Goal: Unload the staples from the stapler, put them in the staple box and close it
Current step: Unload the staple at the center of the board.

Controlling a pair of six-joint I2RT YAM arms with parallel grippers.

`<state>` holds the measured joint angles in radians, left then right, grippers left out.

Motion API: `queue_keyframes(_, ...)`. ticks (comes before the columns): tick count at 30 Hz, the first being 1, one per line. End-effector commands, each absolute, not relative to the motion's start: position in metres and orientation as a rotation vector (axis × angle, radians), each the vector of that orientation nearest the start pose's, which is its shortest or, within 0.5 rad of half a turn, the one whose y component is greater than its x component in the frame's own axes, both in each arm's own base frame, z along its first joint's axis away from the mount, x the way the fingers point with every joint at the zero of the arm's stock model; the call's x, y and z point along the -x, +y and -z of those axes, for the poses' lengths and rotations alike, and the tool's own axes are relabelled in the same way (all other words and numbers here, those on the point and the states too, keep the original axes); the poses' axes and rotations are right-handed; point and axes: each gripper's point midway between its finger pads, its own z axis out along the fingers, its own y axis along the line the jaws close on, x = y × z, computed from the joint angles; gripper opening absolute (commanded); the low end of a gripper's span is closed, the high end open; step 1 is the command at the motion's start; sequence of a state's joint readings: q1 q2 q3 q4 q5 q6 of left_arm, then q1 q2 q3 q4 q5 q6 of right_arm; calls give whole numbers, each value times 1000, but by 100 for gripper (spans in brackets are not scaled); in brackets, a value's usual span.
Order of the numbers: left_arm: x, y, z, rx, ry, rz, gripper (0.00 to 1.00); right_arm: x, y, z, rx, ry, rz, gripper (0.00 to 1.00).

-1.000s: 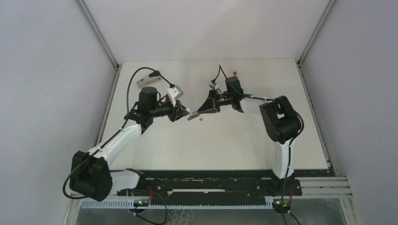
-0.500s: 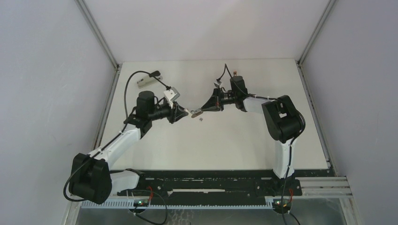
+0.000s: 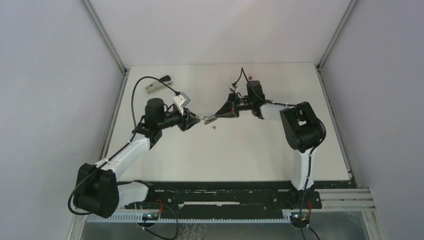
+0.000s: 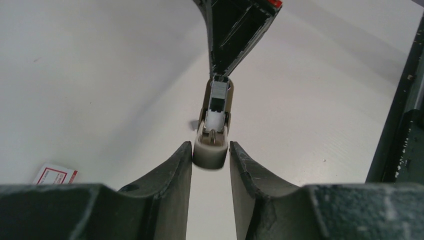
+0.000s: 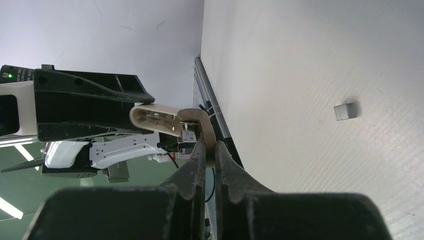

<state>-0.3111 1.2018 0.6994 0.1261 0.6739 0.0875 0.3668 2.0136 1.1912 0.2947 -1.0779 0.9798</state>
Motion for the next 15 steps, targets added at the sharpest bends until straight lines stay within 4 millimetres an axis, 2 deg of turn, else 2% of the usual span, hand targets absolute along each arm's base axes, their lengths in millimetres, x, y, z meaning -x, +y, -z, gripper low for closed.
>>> queue_keyframes(1, -319, -208, -191, -784, 1731, 753, 40, -360, 309, -155, 94, 2298, -1814, 0)
queue_keyframes(6, -325, -216, -182, -782, 1781, 723, 44, -360, 309, -158, 129, 2306, -1745, 0)
queue_keyframes(10, -327, -218, -184, -780, 1794, 735, 59, -362, 307, -151, 131, 2327, -1687, 0)
queue_keyframes(12, -324, -220, -188, -787, 1783, 745, 73, -364, 305, -151, 134, 2326, -1667, 0)
queue_keyframes(15, -320, -221, -196, -801, 1766, 763, 86, -366, 302, -147, 142, 2333, -1635, 0)
